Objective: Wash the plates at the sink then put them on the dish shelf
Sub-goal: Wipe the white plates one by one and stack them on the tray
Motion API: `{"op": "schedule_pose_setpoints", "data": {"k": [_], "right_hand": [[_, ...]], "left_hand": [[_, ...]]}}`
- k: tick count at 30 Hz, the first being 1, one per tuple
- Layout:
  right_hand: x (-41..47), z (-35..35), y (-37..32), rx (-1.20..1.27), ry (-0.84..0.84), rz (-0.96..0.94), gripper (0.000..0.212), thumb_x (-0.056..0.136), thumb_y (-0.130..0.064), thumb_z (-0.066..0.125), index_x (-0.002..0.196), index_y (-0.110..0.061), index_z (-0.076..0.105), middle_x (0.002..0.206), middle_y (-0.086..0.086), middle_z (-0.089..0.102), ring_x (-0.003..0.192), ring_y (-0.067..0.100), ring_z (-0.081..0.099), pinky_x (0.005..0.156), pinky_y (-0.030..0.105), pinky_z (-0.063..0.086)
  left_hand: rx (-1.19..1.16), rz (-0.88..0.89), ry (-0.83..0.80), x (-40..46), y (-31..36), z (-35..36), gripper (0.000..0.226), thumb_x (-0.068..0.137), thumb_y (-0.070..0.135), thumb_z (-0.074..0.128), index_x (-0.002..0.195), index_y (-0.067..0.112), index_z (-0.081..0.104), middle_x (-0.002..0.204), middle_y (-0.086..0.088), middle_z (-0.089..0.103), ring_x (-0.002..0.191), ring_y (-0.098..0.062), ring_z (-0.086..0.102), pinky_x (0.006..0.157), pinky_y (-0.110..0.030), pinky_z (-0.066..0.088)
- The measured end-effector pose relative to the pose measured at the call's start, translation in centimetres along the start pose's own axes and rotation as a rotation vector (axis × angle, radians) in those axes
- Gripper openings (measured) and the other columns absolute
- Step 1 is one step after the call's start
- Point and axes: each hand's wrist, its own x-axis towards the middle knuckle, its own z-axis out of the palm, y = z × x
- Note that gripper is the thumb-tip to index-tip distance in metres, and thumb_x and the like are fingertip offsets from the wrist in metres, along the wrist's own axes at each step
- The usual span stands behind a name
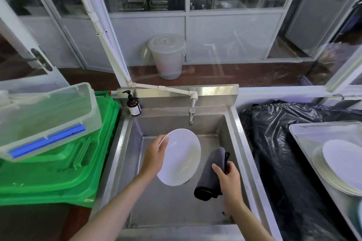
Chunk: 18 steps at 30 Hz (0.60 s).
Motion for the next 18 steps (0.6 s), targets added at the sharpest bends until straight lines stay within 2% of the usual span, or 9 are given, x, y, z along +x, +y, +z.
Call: {"op": "schedule_pose_setpoints", "data": {"k": [2,4,5,7,9,11,14,18], "right_hand": [[-0.1,0.3,-2.5,-0.062,0.006,-0.128,0.021,0.094,-0.026,0.075,0.09,-0.014,0.057,0.082,0.003,0.062,0.077,0.019,0.061,0.063,0.03,0.047],[0.0,0.9,-5.2,-0.113,-0.009,-0.237,0.017,0.093,-0.025,0.076,0.093,-0.02,0.06,0.083,-0.005,0.066,0.076,0.011,0.064,0.063,0.023,0.048],[0.1,1.3,-6.3,-0.144,-0.029,-0.288,0.016,0.093,-0.026,0.077,0.097,-0.024,0.061,0.085,-0.01,0.068,0.077,0.005,0.065,0.063,0.02,0.049],[0.2,2.4,-7.8,-0.244,-0.072,-0.381,0.019,0.093,-0.029,0.076,0.105,-0.029,0.062,0.089,-0.017,0.068,0.083,-0.001,0.065,0.067,0.016,0.049],[0.2,3.7,-8.3,-0.367,-0.07,-0.457,0.022,0.093,-0.036,0.074,0.111,-0.032,0.062,0.099,-0.022,0.066,0.091,-0.002,0.064,0.076,0.019,0.049],[-0.4,5.1,-8.3,-0.412,-0.053,-0.49,0.022,0.095,-0.044,0.069,0.113,-0.034,0.062,0.105,-0.023,0.064,0.096,-0.001,0.062,0.082,0.02,0.048],[-2.4,7.4,-8.2,-0.374,-0.154,-0.492,0.016,0.098,-0.048,0.063,0.101,-0.032,0.06,0.094,-0.019,0.065,0.09,-0.004,0.061,0.077,0.015,0.042],[-2.9,8.2,-8.5,-0.364,-0.239,-0.565,0.02,0.106,-0.039,0.055,0.086,-0.037,0.051,0.083,-0.015,0.062,0.082,0.001,0.06,0.073,0.017,0.041]], "left_hand": [[-0.251,-0.159,0.022,-1.8,0.6,0.4,0.025,0.111,0.034,0.045,0.103,0.029,0.068,0.087,0.028,0.069,0.086,-0.002,0.061,0.074,-0.017,0.044],[-0.487,-0.312,-0.035,-3.4,1.5,0.8,0.03,0.112,0.04,0.04,0.114,0.029,0.068,0.097,0.026,0.073,0.094,0.0,0.067,0.077,-0.019,0.05],[-0.581,-0.352,-0.087,-3.9,1.8,1.0,0.032,0.112,0.043,0.038,0.12,0.032,0.067,0.105,0.022,0.075,0.1,-0.001,0.07,0.083,-0.024,0.054],[-0.716,-0.388,-0.185,-4.9,2.7,1.3,0.038,0.11,0.049,0.036,0.13,0.033,0.064,0.122,0.008,0.075,0.115,-0.013,0.07,0.098,-0.039,0.056],[-0.764,-0.407,-0.206,-5.5,3.7,1.4,0.04,0.11,0.049,0.036,0.133,0.031,0.063,0.125,0.002,0.075,0.118,-0.018,0.07,0.103,-0.044,0.054],[-0.771,-0.404,-0.159,-5.6,4.5,1.6,0.041,0.111,0.046,0.036,0.133,0.027,0.064,0.122,0.001,0.076,0.115,-0.016,0.071,0.099,-0.039,0.055],[-0.78,-0.407,-0.067,-6.0,5.2,2.0,0.039,0.111,0.045,0.039,0.128,0.026,0.069,0.118,0.0,0.078,0.112,-0.016,0.073,0.091,-0.033,0.056],[-0.741,-0.345,0.005,-6.9,5.4,2.3,0.027,0.108,0.038,0.051,0.124,0.03,0.071,0.116,0.004,0.078,0.111,-0.013,0.073,0.096,-0.035,0.056]]}}
